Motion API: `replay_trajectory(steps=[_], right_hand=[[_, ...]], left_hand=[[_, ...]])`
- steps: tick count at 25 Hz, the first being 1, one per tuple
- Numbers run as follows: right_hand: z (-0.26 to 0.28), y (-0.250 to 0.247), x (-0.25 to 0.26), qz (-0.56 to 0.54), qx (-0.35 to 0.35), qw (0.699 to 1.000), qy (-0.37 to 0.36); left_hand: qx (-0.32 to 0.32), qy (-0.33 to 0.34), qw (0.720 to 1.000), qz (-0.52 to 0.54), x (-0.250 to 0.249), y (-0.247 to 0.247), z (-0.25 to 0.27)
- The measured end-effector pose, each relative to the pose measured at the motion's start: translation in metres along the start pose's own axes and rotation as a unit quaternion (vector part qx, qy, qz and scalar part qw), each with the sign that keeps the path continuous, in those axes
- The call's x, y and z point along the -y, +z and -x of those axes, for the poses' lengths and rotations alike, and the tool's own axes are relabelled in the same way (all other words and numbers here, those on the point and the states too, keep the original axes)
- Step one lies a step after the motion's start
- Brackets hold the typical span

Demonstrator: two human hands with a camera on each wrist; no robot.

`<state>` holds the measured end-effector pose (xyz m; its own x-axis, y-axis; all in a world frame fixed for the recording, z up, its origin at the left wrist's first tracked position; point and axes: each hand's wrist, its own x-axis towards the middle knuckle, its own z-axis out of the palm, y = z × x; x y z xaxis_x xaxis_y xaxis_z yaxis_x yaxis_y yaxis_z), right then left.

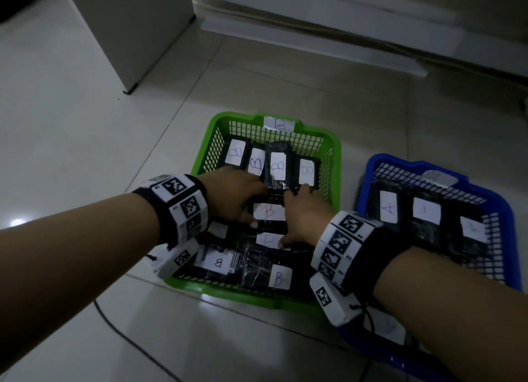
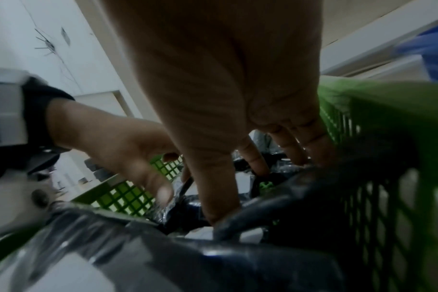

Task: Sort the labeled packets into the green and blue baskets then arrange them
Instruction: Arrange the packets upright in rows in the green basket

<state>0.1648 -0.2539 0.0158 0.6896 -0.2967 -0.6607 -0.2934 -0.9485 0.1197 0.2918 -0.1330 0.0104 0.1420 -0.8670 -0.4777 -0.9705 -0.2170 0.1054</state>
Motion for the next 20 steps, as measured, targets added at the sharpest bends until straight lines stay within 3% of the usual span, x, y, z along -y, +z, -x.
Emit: replay_trajectory(steps=[4,9,14,20], right_hand=[[-0.001,-0.011,-0.005,-0.137,0.003,0.991,-0.002],[0.012,-0.044,-0.034,-0.121,-0.074,0.99,0.013],[0.017,-0.057,-0.062,-0.255,-0.19,0.947,0.042],[0.02,-0.038,-0.068,-0.317,-0.202,0.925,0.05]], left_hand=[[-0.005,-0.025,0.999,-0.039,-0.015,0.005,-0.008],[0.0,-0.025,0.999,0.044,-0.016,-0.004,-0.012],[-0.032,-0.018,0.995,0.098,-0.029,-0.004,-0.032],[-0.036,0.048,0.998,0.029,-0.036,-0.002,-0.036]])
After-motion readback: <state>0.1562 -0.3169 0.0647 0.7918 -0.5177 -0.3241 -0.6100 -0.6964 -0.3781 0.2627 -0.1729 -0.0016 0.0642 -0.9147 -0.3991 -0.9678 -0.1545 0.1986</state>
